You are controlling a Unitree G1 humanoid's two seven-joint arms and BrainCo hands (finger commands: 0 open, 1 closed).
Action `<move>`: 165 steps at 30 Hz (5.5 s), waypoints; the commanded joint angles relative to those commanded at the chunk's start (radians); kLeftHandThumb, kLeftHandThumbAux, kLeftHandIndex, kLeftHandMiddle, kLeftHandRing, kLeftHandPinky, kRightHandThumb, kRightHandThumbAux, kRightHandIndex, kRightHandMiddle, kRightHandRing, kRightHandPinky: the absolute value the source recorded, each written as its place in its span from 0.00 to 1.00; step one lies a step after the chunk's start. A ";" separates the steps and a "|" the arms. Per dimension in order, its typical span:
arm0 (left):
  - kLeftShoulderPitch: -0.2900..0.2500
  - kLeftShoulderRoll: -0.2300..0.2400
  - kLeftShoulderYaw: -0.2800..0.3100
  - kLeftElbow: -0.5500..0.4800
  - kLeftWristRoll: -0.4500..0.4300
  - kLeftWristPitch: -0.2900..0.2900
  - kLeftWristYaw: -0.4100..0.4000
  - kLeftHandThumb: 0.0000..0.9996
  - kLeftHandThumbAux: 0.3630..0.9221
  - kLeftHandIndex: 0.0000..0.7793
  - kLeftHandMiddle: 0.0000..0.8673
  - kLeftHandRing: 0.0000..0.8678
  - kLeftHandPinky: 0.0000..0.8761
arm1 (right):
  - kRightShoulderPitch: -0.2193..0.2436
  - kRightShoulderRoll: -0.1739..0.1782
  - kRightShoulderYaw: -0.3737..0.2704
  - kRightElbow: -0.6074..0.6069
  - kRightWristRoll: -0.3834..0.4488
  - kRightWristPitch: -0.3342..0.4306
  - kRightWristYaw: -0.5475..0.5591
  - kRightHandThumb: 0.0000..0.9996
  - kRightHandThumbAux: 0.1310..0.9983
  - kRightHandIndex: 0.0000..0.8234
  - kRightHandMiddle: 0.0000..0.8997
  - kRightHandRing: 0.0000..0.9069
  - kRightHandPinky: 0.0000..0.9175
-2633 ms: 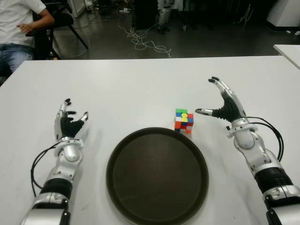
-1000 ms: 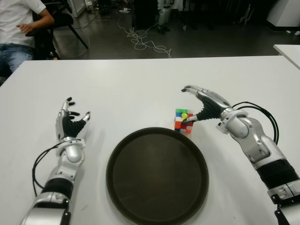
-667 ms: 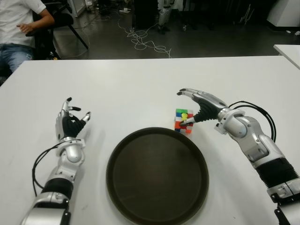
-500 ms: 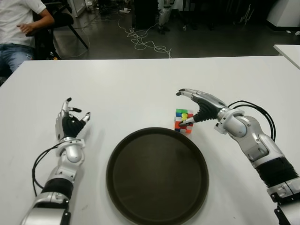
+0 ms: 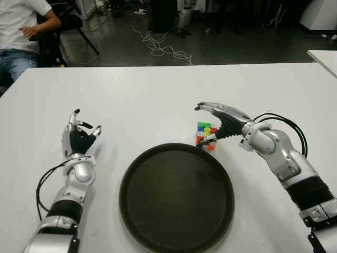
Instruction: Pick up the Rubik's Cube and put it in the plate
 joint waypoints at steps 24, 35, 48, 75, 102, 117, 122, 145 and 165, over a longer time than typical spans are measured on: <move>0.003 0.003 0.006 -0.007 -0.015 0.004 -0.027 0.00 0.65 0.00 0.48 0.77 0.78 | -0.022 0.002 0.008 0.008 -0.023 0.033 0.007 0.00 0.59 0.00 0.45 0.66 0.55; 0.004 0.002 0.005 -0.010 -0.013 0.006 -0.023 0.00 0.67 0.00 0.50 0.78 0.80 | -0.037 0.004 0.011 0.029 -0.025 0.062 0.004 0.00 0.59 0.00 0.18 0.34 0.31; 0.009 -0.001 0.008 -0.021 -0.017 0.011 -0.024 0.00 0.69 0.00 0.37 0.67 0.69 | -0.038 0.022 0.014 0.062 -0.028 0.093 -0.027 0.00 0.64 0.00 0.17 0.33 0.29; 0.010 -0.002 0.010 -0.019 -0.021 -0.005 -0.027 0.00 0.64 0.00 0.50 0.77 0.77 | -0.039 0.026 0.024 0.118 -0.029 0.055 -0.080 0.00 0.65 0.00 0.63 0.82 0.76; 0.017 -0.005 0.014 -0.037 -0.028 0.008 -0.036 0.00 0.68 0.00 0.58 0.86 0.87 | -0.048 0.034 0.044 0.138 -0.033 0.076 -0.061 0.00 0.58 0.00 0.67 0.86 0.78; 0.011 -0.001 0.014 -0.023 -0.025 0.003 -0.039 0.00 0.66 0.00 0.26 0.47 0.54 | -0.042 0.029 0.047 0.119 -0.030 0.065 -0.065 0.00 0.61 0.00 0.72 0.87 0.83; 0.012 -0.001 0.013 -0.023 -0.024 -0.001 -0.039 0.00 0.67 0.00 0.40 0.63 0.69 | -0.040 0.029 0.046 0.114 -0.030 0.071 -0.063 0.00 0.61 0.00 0.69 0.86 0.80; 0.015 -0.004 0.011 -0.033 -0.019 0.007 -0.032 0.00 0.64 0.00 0.55 0.82 0.83 | -0.038 0.017 0.034 0.120 -0.042 0.059 -0.121 0.00 0.64 0.00 0.36 0.62 0.55; 0.022 -0.010 0.013 -0.059 -0.020 0.032 -0.030 0.00 0.66 0.00 0.62 0.87 0.88 | -0.240 0.053 0.051 0.554 -0.070 0.003 -0.316 0.00 0.65 0.00 0.07 0.12 0.16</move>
